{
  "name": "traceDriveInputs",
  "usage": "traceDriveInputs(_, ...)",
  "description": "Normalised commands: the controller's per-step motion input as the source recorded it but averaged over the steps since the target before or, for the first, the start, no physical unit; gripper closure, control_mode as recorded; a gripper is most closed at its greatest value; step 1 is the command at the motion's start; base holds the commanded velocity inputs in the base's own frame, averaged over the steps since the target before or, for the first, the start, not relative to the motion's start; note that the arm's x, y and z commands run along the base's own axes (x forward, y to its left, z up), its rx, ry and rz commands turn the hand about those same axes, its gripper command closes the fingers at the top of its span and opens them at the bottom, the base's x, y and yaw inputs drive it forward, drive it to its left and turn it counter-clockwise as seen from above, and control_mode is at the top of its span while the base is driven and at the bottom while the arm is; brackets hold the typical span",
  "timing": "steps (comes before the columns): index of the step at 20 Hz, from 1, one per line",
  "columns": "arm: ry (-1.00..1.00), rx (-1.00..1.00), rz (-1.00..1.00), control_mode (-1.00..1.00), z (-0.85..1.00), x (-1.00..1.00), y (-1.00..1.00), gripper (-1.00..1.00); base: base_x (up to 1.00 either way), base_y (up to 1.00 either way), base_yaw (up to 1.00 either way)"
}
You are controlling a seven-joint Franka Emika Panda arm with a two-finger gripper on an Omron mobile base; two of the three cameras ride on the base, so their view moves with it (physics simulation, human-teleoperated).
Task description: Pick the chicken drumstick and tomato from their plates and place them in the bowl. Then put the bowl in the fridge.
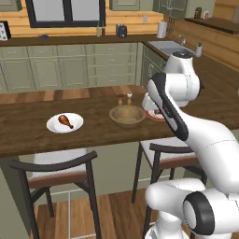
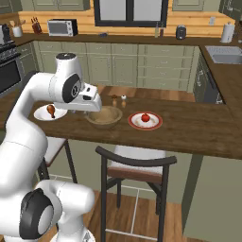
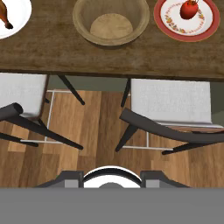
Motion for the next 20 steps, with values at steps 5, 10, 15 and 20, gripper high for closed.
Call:
traceDriveInputs(5, 0.00, 0.00, 0.00, 1.00, 0.00, 0.00, 0.00, -1.00, 0.00, 0.01, 0.00)
traceDriveInputs(10, 0.00, 0.00, 0.00, 1.00, 0.00, 0.00, 0.00, -1.00, 0.23, 0.37, -0.01)
traceDriveInputs(15, 0.00, 0.00, 0.00, 1.00, 0.00, 0.00, 0.00, -1.00, 0.64, 0.54, -0.06)
traceDriveInputs(20, 0.00, 0.00, 0.00, 1.00, 0.00, 0.00, 0.00, -1.00, 0.90, 0.39, -0.01)
